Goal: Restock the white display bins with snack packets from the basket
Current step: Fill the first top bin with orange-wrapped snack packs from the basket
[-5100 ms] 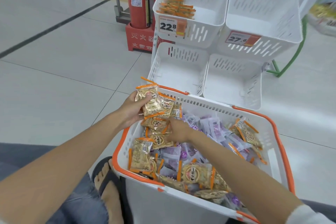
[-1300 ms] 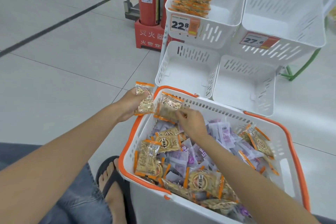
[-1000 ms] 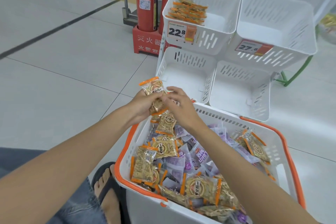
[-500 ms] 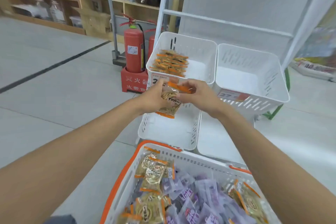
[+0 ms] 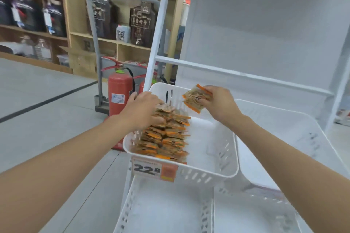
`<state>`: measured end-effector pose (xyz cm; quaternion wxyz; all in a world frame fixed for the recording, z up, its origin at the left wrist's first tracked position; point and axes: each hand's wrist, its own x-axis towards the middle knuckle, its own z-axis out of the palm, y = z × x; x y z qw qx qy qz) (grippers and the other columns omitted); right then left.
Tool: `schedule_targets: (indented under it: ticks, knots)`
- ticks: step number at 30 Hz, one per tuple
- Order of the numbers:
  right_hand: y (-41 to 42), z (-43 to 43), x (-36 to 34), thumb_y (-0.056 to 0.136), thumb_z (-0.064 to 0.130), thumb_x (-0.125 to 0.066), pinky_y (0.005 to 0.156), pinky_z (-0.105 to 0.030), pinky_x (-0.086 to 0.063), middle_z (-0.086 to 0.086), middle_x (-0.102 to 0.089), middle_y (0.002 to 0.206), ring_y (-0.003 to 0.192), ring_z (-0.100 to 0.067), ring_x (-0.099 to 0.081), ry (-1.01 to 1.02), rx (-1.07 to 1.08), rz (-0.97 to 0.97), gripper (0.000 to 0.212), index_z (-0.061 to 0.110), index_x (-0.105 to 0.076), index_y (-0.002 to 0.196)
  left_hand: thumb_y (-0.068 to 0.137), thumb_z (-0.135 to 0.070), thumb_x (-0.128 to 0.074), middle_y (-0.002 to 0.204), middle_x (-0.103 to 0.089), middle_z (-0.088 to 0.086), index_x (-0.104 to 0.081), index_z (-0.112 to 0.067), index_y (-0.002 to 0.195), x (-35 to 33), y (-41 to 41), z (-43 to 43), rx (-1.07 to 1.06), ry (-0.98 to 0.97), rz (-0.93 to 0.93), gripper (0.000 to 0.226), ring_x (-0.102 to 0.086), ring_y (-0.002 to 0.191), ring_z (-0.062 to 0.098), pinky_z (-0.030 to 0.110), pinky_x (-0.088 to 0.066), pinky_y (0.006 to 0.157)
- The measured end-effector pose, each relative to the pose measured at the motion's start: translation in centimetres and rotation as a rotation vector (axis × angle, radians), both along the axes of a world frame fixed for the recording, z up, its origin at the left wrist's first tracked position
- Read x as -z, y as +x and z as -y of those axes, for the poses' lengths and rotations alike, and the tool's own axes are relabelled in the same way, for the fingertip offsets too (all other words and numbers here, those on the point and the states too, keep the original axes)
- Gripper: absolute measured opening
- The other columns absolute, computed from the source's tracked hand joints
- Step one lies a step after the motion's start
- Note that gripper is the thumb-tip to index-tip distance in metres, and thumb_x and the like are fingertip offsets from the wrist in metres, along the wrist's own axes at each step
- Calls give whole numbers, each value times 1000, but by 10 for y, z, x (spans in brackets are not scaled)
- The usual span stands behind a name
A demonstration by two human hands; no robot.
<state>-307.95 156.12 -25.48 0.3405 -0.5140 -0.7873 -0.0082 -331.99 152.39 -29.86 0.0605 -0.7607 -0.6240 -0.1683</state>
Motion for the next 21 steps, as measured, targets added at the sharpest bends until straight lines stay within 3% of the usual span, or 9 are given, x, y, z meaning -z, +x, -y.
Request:
schedule_targets:
  ticks: [2,4,5,9,12,15,17,19,21]
  knots:
    - [-17,-31,19,86,14,-61,78,-34,-48,-3,-70,93,92,-25,-62,-27,-21,144,17,19,-69,100,90,-58,-54,153,-37,-5,-46,-33,142,8,-6,-15,4,-10,-76,58,-13,148,20,54,-10,119]
    - [-35,-48,42,91,20,-58,81,-32,-46,-9,-67,105,101,-30,-60,-190,-75,310,19,14,-66,107,92,-60,-49,155,-34,-6,-46,-35,142,17,-9,-24,12,12,-101,56,-5,150,20,54,-10,119]
    - [-41,-51,50,91,26,-60,78,-31,-44,-9,-64,107,102,-31,-59,-279,-108,285,24,12,-63,110,92,-60,-48,155,-35,-6,-46,-35,142,20,-10,-26,18,32,-85,56,-3,150,20,52,-11,119]
    - [-42,-52,63,74,61,-64,76,-34,-51,-3,-56,117,101,-22,-60,-438,-172,-190,60,20,-52,115,93,-58,-50,152,-39,-8,-44,-33,144,23,-9,-22,37,56,-39,57,-1,149,17,48,-15,116]
    - [-39,-49,73,71,74,-50,82,-36,-48,-10,-56,116,104,-26,-57,-414,-201,-48,68,21,-54,114,94,-57,-50,152,-39,-8,-44,-31,144,21,-8,-20,31,33,-24,58,2,150,16,48,-15,115]
    - [-36,-40,72,72,73,-56,97,-42,-48,-9,-50,131,117,-26,-53,-460,-227,-54,78,22,-46,130,94,-59,-47,153,-39,-6,-44,-32,145,23,-8,-21,14,45,-55,57,1,150,17,49,-15,116]
    - [-32,-31,65,80,67,-60,106,-41,-42,-3,-34,146,129,-23,-44,-491,-188,-90,81,24,-35,143,94,-60,-44,153,-38,-4,-43,-33,145,25,-9,-21,8,56,-109,58,0,150,19,49,-16,116]
    - [-29,-29,64,94,50,-53,107,-36,-38,-8,-35,143,129,-25,-43,-406,-141,-124,59,20,-40,143,95,-61,-42,155,-37,-2,-43,-32,145,26,-10,-20,-1,55,-136,59,1,151,19,50,-15,117]
    - [-31,-25,64,100,29,-51,95,-29,-41,-12,-55,121,114,-28,-55,-244,-147,-124,34,11,-59,128,95,-61,-42,156,-35,-2,-42,-31,146,26,-9,-20,-8,52,-140,59,2,151,19,50,-15,116]
